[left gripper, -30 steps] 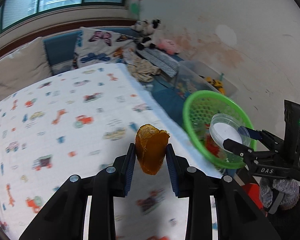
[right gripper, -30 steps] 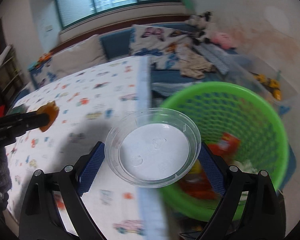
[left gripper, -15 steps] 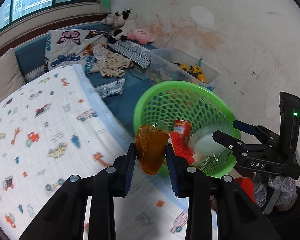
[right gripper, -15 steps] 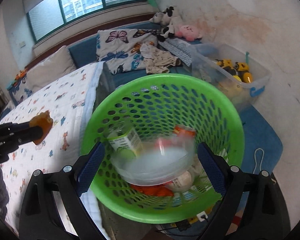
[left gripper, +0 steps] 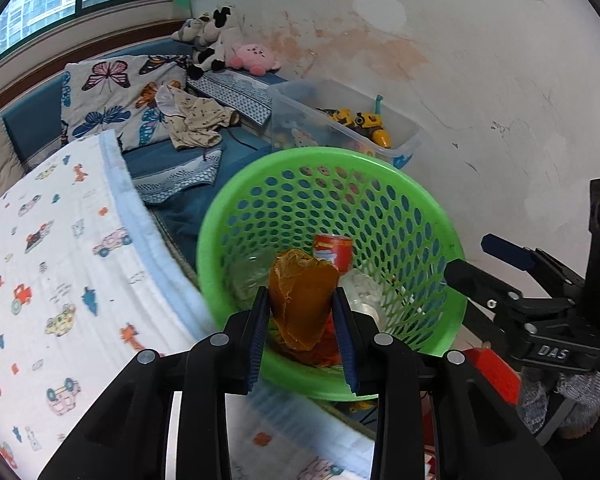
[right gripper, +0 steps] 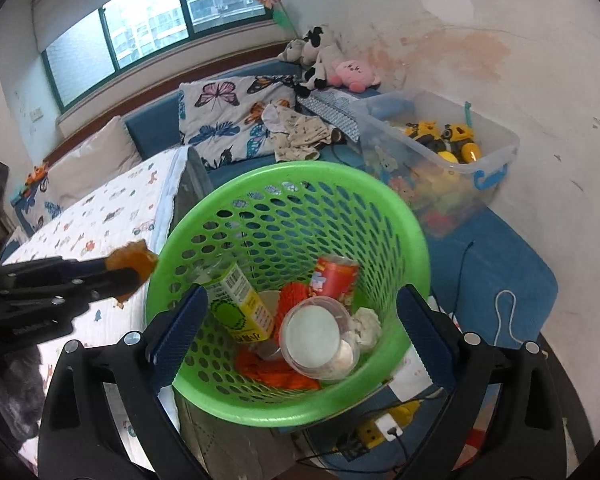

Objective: Collect trash

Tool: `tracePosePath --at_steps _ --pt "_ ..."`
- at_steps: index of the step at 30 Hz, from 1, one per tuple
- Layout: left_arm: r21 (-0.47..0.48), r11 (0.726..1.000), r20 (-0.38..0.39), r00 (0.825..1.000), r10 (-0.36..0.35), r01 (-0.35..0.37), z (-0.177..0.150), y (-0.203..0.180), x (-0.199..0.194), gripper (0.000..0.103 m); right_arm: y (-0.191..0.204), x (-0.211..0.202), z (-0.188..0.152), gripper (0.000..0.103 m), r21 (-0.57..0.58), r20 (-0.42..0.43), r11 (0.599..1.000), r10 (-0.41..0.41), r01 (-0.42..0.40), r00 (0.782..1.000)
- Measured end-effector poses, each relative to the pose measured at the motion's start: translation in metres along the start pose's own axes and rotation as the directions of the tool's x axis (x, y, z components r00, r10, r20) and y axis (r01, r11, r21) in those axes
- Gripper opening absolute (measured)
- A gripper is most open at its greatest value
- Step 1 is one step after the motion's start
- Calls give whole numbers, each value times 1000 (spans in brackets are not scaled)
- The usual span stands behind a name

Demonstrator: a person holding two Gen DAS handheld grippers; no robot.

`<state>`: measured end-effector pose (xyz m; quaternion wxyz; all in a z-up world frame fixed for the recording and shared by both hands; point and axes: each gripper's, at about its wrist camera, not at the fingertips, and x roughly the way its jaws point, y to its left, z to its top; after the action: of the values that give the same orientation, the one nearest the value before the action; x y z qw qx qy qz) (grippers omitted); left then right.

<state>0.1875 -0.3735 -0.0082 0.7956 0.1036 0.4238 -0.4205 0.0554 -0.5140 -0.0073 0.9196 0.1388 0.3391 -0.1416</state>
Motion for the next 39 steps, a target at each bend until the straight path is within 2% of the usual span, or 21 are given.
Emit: tracePosePath --at_steps 3,5,10,12,15,18,20,23,33,39 --pt "3 1000 -11 1000 -13 13 0 -6 7 35 -4 -6 -2 95 6 10 1000 3 -3 1000" --pt "0 1000 -11 1000 -18 18 -1 -10 8 51 -4 -9 -2 95 8 13 1000 6 -6 1000" --pt "-1 1000 12 1000 -19 19 -1 -10 5 65 -4 -12 -5 95 16 17 1000 14 -14 1000" --pt "-9 1000 22 1000 -16 16 -3 -7 0 66 -3 -13 -6 95 20 19 1000 18 -18 1000" --pt "-25 1000 34 999 -1 2 -7 0 -8 72 1 -15 -9 95 21 14 999 26 -26 1000" --pt "-40 999 55 998 33 -31 -14 12 -23 73 7 -17 -12 95 13 12 999 35 -35 999" --pt "-55 997 66 997 50 -47 -19 19 -31 80 13 -18 -14 95 5 9 999 44 -44 999" --pt "-69 994 88 992 89 -83 -27 31 -46 81 24 -19 -15 95 -5 7 998 60 -60 998" --pt "-132 977 133 974 184 -167 -53 62 -92 86 61 -24 -19 95 -60 3 993 106 -105 994" --pt "-144 961 152 955 256 -235 -69 69 -115 92 89 -29 -25 95 -116 5 986 120 -118 993"
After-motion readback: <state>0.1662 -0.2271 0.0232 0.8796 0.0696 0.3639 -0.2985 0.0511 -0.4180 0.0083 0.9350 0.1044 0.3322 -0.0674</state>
